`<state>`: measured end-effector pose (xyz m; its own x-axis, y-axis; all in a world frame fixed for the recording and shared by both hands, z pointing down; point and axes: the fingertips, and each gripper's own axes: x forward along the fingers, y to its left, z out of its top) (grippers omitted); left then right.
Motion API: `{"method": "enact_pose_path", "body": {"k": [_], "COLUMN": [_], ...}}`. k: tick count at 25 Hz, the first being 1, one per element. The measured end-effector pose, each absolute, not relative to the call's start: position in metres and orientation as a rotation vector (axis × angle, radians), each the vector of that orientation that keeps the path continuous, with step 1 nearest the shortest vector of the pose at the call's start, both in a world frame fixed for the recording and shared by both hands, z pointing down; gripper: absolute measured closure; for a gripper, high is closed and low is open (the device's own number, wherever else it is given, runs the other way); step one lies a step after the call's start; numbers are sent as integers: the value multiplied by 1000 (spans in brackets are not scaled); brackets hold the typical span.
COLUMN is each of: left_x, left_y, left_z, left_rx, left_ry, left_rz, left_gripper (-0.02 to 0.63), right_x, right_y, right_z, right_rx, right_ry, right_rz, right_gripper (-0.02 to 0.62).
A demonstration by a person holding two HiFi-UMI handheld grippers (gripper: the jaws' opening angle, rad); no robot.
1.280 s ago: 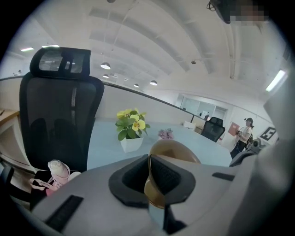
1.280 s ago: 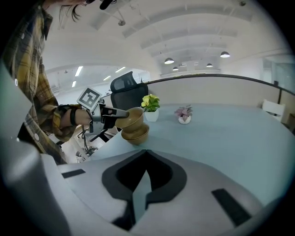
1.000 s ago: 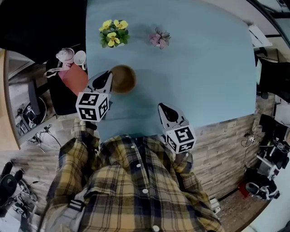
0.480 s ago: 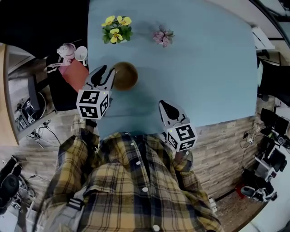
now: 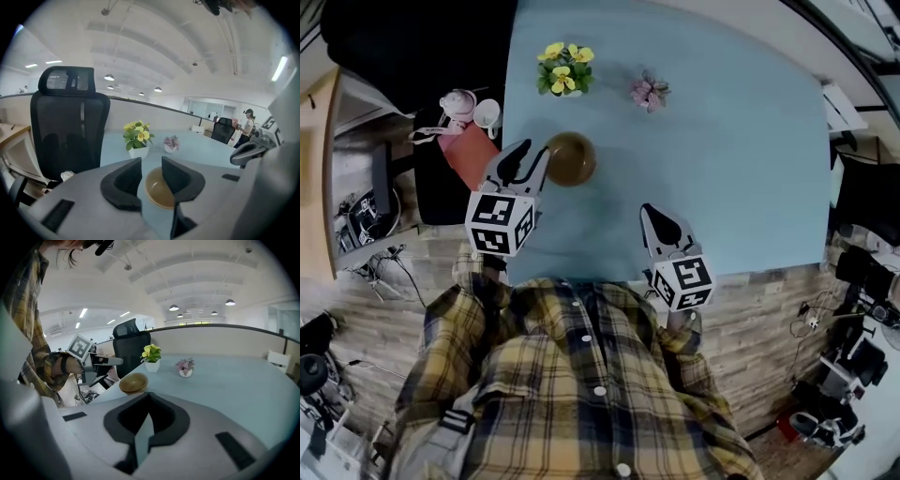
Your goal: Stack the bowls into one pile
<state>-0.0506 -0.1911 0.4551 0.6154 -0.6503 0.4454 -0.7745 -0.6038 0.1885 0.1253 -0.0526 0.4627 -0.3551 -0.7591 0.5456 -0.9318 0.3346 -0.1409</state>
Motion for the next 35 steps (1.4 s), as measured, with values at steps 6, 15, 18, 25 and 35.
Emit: {"method": "enact_pose_path", "body": {"k": [6,15,18,25,35], "left_x": [-66,-81,-86,-102,-111], "left_y": [-167,-127,-115,-90,-76], "left_z": [412,359,349,338,344], "left_rx": [2515,2556,2554,2525,2477], "left_ry": [-1220,-1324,-1356,-1445,-1487], "left_rz": [379,257,227,182,177], "left_gripper": [483,485,488,512,601], "right_x": [127,115,112,100,86], "right_y": [-68,-84,-88,-89,-86], "right_z": [430,382,370,356,351], "right_rx": [1537,1531,1535,1488,1395], "right_ry": [-2280,-2407,-2437,-2492,-2531], "right_rz": [502,320,295,246,208], "right_gripper": [592,592,592,592,592]}}
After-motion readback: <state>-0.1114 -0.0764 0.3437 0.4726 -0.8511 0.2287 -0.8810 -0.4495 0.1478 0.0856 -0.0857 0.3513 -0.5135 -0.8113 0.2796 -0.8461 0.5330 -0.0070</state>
